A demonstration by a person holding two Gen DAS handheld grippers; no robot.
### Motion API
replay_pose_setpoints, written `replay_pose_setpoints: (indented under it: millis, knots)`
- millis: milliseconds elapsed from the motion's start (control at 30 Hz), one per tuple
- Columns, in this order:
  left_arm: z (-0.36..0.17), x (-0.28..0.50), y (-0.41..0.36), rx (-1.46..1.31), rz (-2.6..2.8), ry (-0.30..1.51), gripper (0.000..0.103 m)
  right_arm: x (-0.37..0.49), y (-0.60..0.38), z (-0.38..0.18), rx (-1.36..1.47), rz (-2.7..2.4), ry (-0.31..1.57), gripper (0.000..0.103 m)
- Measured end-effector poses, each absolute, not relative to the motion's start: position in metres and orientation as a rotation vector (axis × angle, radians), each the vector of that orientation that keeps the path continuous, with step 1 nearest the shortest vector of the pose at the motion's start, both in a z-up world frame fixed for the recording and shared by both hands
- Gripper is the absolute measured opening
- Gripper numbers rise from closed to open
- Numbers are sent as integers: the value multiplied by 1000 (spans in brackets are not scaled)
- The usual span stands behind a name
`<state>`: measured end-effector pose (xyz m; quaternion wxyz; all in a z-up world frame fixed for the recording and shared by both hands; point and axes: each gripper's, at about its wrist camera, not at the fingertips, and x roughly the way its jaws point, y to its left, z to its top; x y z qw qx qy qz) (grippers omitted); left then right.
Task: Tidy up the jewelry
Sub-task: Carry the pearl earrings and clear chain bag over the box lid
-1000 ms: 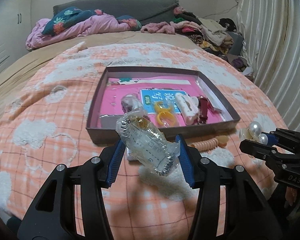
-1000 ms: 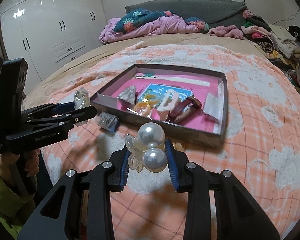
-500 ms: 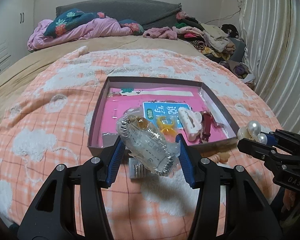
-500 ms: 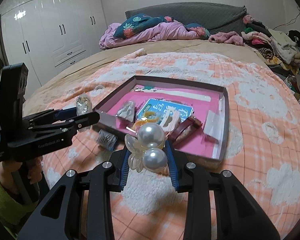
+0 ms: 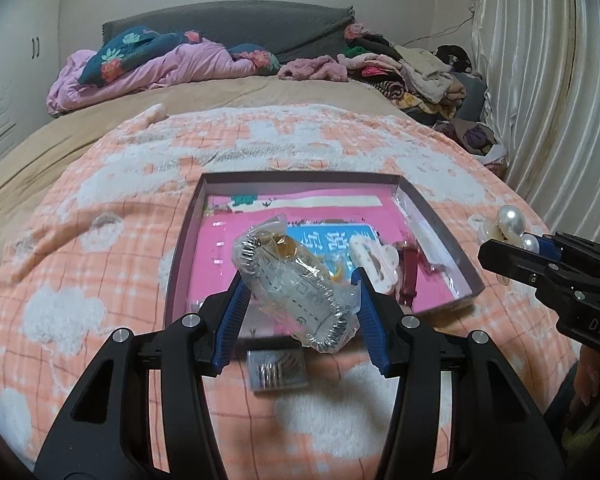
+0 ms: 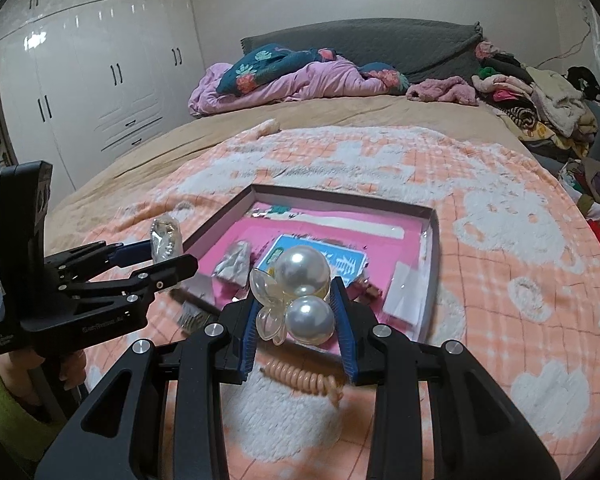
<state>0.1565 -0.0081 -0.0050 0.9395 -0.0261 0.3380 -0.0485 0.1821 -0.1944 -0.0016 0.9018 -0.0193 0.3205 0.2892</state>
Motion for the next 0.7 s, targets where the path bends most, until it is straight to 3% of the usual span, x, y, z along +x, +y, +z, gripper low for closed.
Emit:
replay_pose_setpoints:
  millis: [467, 700]
  knots:
    - [7, 185, -19, -32, -133, 687, 44, 215, -214, 29, 38, 533, 596, 32]
    - [2, 200, -28, -17, -135, 700, 44, 226, -221, 15, 56, 507, 624, 32]
